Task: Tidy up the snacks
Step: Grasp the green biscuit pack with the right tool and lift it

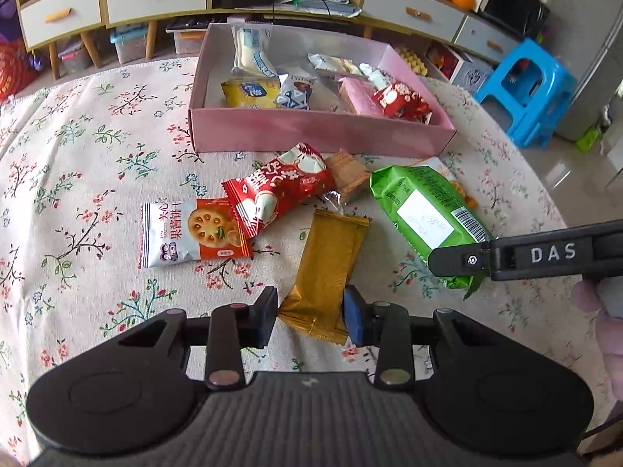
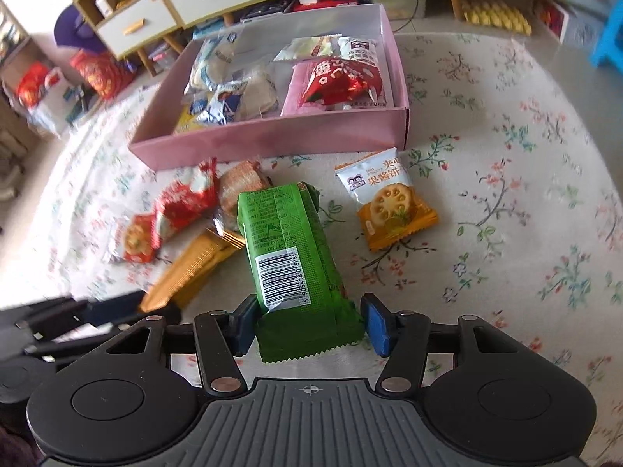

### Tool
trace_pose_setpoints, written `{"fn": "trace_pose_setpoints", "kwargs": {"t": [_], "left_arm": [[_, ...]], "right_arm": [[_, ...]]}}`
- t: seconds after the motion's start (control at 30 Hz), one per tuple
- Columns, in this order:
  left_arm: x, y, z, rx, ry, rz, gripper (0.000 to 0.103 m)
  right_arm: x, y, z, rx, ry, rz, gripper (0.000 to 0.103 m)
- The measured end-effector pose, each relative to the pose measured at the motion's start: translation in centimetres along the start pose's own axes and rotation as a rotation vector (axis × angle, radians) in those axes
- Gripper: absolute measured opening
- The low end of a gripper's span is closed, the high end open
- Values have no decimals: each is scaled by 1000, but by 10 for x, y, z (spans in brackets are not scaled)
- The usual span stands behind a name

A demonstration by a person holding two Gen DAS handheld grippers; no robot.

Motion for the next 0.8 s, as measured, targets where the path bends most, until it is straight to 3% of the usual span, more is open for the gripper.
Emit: {"fn": "trace_pose_setpoints", "kwargs": {"t": [0.47, 0.8], "left_arm": [[24, 5, -21, 100, -85, 45, 32], [27, 19, -62, 162, -164, 52, 31]], "right_arm": [[32, -18, -23, -152, -37, -116, 55], [37, -39, -58, -266, -66, -136, 55]]}}
Point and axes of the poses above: each gripper's, at about its wrist camera, not at the fingertips, and x roughly against the way its jaws point, y to its left, z to its underside, the point moved 5 cm from there along -x, roughly the way its jaws point, and after that the axes turned 13 degrees about z, right-handed, at the moved point
